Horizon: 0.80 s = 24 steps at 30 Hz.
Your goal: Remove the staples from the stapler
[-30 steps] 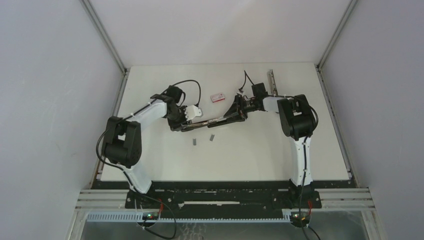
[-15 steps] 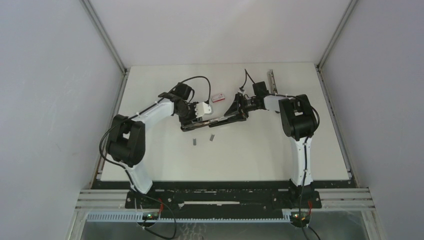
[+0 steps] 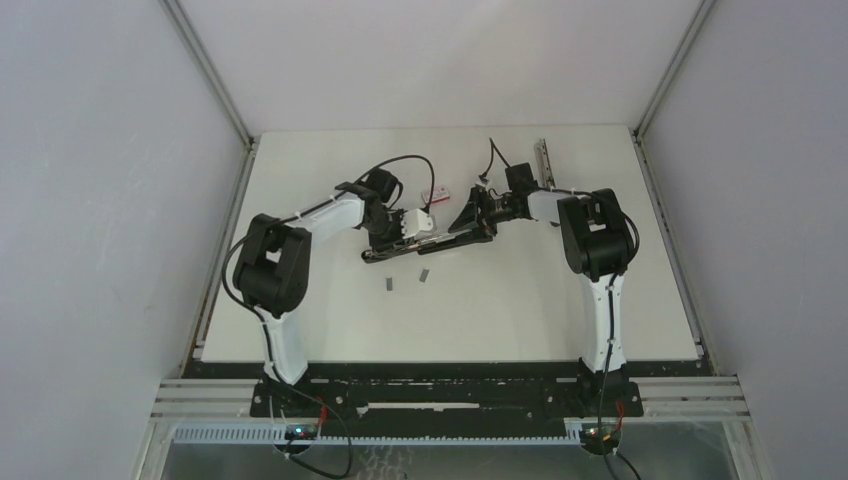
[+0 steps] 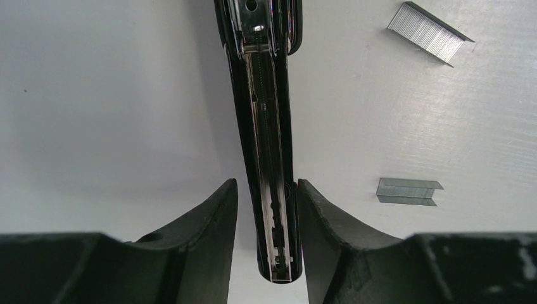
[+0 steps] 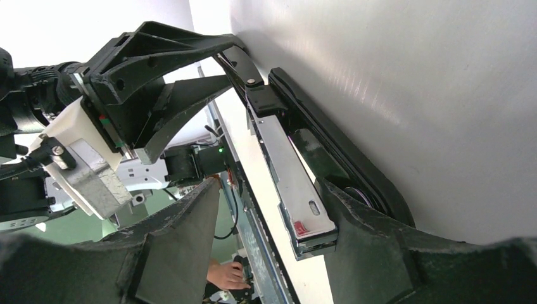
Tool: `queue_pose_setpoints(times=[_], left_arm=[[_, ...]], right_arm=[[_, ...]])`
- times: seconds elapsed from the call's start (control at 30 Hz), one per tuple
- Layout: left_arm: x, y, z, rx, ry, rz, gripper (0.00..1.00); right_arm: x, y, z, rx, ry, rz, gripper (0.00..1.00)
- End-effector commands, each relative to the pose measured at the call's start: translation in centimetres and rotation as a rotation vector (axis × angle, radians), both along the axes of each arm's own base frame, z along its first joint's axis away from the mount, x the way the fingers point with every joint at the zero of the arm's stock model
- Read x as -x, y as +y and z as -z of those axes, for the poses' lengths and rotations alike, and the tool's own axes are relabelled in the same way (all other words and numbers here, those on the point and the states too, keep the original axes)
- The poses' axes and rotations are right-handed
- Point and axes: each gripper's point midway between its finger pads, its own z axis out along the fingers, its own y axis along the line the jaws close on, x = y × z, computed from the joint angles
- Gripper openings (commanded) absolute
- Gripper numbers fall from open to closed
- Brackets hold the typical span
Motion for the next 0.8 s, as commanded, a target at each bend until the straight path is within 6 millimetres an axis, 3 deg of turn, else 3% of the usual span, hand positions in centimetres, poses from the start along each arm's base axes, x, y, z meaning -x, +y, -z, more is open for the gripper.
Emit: queue_pose_setpoints(times=[0.0,0.23,0.4,0.77], left_arm=[[-0.8,-0.8,-0.5,0.008,-0.009,0.017,0.43],[-0.5,-0.6,0.1,-0.013,0.001,0.012,0.34],[-0.6,-0.5,0.2,-0.017,-0.002,0.001,0.15],[-0.8,-0.3,0.1,0.001,-0.067,-0.027,0.06]], right_arm=[[-1.9,-0.7,-0.2,0.064,-0.104,0.037,0.59],[-2.0,-0.8,-0.5,0.066,-0.115,0.038,0.59],[-2.0,-0.9,-0.8,0.073,-0.131,0.033,0.59],[-2.8,-3.6,-1.0,0.144,-0.169,0.054,0.62]])
